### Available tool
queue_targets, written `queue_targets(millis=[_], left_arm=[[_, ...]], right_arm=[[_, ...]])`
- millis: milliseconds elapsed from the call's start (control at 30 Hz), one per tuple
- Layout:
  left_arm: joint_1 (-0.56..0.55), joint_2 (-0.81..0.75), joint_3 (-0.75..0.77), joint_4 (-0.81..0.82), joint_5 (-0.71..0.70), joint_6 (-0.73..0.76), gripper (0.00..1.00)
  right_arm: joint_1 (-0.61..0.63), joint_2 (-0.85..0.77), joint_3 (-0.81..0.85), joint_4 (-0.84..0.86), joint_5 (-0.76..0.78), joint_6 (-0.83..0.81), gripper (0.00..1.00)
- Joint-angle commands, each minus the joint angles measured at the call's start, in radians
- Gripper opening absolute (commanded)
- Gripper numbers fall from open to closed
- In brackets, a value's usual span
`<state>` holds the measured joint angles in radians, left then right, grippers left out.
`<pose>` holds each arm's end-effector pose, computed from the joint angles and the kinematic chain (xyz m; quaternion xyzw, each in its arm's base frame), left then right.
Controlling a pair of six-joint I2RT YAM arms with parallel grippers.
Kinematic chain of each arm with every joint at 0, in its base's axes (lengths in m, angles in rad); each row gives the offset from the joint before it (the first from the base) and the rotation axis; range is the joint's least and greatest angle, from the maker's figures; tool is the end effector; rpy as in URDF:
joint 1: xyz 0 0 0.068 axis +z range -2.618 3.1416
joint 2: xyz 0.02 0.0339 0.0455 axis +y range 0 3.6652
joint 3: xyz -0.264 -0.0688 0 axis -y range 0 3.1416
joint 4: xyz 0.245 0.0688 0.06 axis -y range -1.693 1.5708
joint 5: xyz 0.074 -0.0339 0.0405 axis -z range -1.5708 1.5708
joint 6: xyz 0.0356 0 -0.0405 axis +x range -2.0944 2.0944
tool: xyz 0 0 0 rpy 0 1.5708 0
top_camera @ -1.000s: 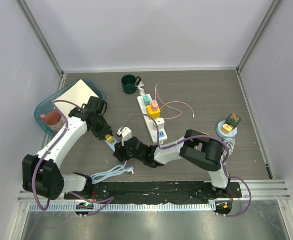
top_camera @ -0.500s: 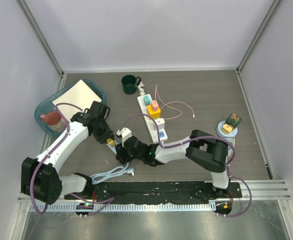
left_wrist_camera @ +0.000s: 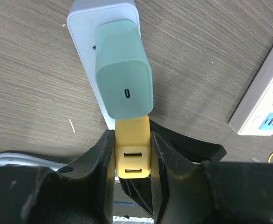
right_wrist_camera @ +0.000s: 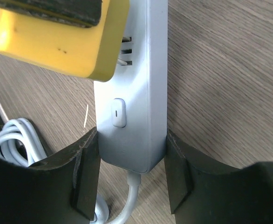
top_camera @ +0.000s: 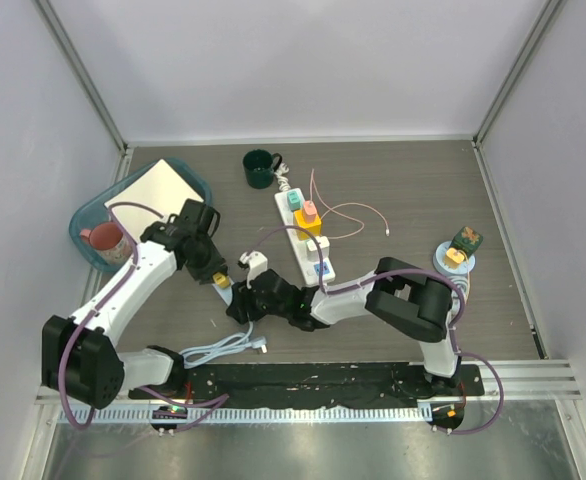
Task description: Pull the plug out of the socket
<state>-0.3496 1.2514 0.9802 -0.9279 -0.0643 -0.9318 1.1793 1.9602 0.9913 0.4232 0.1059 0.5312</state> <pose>0.2159 -0.0763 0.2543 -0.2876 0.9392 -0.0851 0.1669 0.1568 0.3701 0.1330 -0.2525 0.8332 0.3393 0.3561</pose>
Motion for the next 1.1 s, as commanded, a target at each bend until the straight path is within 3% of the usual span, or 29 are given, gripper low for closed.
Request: queue_targets(millis=[0,167,267,533,767,967,1067], left_arm=[[0.004,-0.032,0.041,-0.046,-0.028,-0.029,0.0],[-0.005,0.005,0.098,-0.074,-0.092,0.022,0.0],[-0.064,-0.007,0.088,-0.11,-0.225,0.03,0.0],[-0.063,-0.03,0.127,-0.023,-0.074,0.053,0.0],[-0.061,0.071,0.282,-0.006,-0.094,0.142,0.0],[-0.058,0.223,0.35,0.08,-0.115,0.188,0.0],[-0.055,0.31,0.394,0.077,-0.146,0.205,0.0]], right_arm=[[-0.006,0.092,-0.098,-0.069,-0.012,0.113,0.01],[0.002,0.072,-0.103,-0.081,0.031,0.136,0.01],[0.002,0.049,-0.092,-0.141,0.069,0.13,0.01],[0.025,0.016,-0.102,-0.135,0.058,0.105,0.01],[0.071,-0.04,-0.144,-0.178,0.109,0.035,0.02],[0.077,-0.092,-0.172,-0.159,0.161,0.006,0.34],[0.077,-0.121,-0.177,-0.153,0.182,-0.016,0.45]])
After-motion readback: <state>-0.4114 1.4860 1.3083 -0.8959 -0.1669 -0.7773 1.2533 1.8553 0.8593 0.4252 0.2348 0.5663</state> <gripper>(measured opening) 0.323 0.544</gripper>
